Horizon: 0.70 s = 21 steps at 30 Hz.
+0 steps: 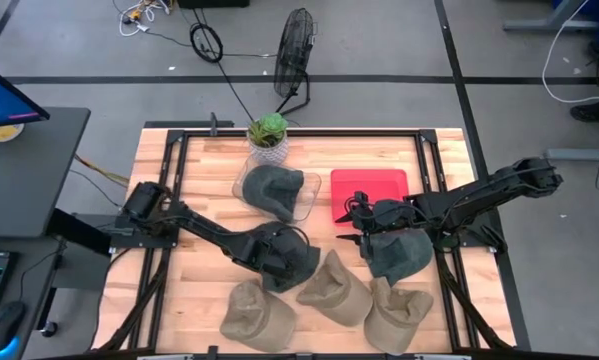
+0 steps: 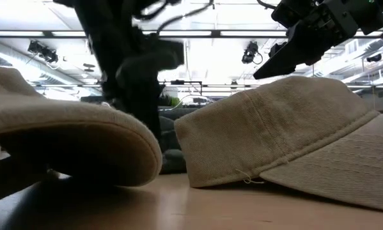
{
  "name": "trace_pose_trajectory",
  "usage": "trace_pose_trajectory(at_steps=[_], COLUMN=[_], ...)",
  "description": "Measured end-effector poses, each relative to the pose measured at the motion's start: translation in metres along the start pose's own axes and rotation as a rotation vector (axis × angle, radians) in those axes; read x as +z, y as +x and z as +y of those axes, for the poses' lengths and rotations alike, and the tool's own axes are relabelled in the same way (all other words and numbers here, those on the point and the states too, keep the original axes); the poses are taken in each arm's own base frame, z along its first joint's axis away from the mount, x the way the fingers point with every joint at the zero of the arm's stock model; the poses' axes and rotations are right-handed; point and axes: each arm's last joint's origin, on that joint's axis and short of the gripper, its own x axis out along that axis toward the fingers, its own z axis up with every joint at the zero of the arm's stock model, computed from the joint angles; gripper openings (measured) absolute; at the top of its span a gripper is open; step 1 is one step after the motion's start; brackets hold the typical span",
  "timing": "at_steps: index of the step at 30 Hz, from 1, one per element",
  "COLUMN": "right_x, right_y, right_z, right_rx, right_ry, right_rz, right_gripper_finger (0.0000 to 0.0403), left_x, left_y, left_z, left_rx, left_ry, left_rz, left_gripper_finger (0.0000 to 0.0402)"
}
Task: Pick & Place hat
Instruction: Put the left green cap into the transparent bin
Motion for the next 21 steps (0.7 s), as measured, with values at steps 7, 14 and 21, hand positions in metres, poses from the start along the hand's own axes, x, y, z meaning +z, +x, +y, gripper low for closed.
trace_pose_trajectory(at_steps=[7,14,21], right_x=[0.002,0.002,0.001], right_y=[0.000,0.000,0.000], right_z=[0.000,0.000,0.000], right_rx=[0.000,0.000,0.000], right_ry=[0.001,0.013,0.028], right_rz=[-0.020,-0.024,-0.010], right_gripper_finger=[0.0208,0.0208,0.0208], left_x=[-0.003,0.002,0.009], left_y=[0.009,-0.020,-0.065], left_z=[-0.001,0.000,-0.005], left_rx=[0.028,0.005,-0.046], left_ry=[0.005,-0.045,-0.078], left_rz=[0.007,-0.051,-0.185], left_gripper_finger=[0.0011,0.0005,0.0004])
